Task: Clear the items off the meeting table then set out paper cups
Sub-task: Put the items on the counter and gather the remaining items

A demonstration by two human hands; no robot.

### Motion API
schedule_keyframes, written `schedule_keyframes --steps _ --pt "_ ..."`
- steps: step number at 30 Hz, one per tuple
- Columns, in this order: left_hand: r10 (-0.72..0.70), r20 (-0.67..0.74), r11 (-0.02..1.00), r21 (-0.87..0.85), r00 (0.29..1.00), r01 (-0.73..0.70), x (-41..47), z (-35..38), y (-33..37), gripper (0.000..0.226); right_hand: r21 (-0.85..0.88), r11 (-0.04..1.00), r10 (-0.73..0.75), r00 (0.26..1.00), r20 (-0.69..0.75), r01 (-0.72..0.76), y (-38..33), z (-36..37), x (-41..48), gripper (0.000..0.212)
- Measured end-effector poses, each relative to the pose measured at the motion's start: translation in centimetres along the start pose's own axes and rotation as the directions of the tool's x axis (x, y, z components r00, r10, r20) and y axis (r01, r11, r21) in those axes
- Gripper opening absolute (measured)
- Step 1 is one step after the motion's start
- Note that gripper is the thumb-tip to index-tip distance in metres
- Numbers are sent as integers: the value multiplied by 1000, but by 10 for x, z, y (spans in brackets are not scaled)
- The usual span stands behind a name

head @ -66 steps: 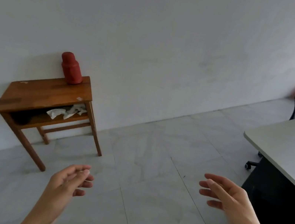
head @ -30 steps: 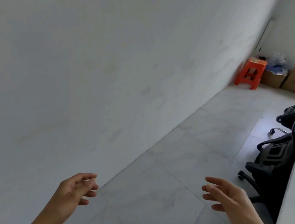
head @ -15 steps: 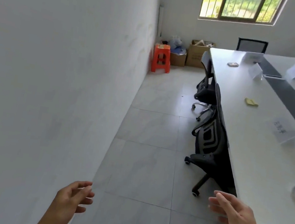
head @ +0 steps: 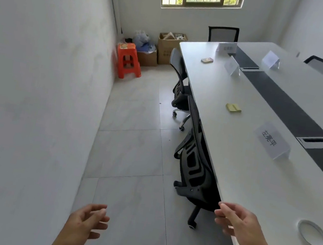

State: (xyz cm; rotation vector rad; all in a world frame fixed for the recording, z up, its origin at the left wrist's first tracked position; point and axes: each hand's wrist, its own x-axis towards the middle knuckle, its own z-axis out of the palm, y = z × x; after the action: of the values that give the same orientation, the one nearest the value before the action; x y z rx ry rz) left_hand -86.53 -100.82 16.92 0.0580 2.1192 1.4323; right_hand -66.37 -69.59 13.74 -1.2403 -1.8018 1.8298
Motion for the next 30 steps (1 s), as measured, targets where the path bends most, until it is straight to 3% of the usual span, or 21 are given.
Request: schedule_keyframes --steps 10,17,20,23,27,30 --pt "101 320 983 113 942 -144 181 108 108 11 72 997 45 936 -349 -21 -21 -47 75 11" --pt "102 617 931 217 781 -293 231 232 186 13 136 980 196 790 -581 -143 3 -104 100 12" --pt "76 718 904 244 692 -352 227 279 204 13 52 958 240 687 -686 -282 36 -135 106 24" --pt "58 719 886 284 693 -368 220 313 209 14 -136 834 242 576 -781 -535 69 -171 121 42" --pt "-6 713 863 358 701 -356 212 337 204 14 -218 733 293 588 -754 -644 114 -201 142 80" --pt "-51 702 837 418 710 -353 210 344 199 15 -200 724 298 561 -772 -660 137 -208 153 87"
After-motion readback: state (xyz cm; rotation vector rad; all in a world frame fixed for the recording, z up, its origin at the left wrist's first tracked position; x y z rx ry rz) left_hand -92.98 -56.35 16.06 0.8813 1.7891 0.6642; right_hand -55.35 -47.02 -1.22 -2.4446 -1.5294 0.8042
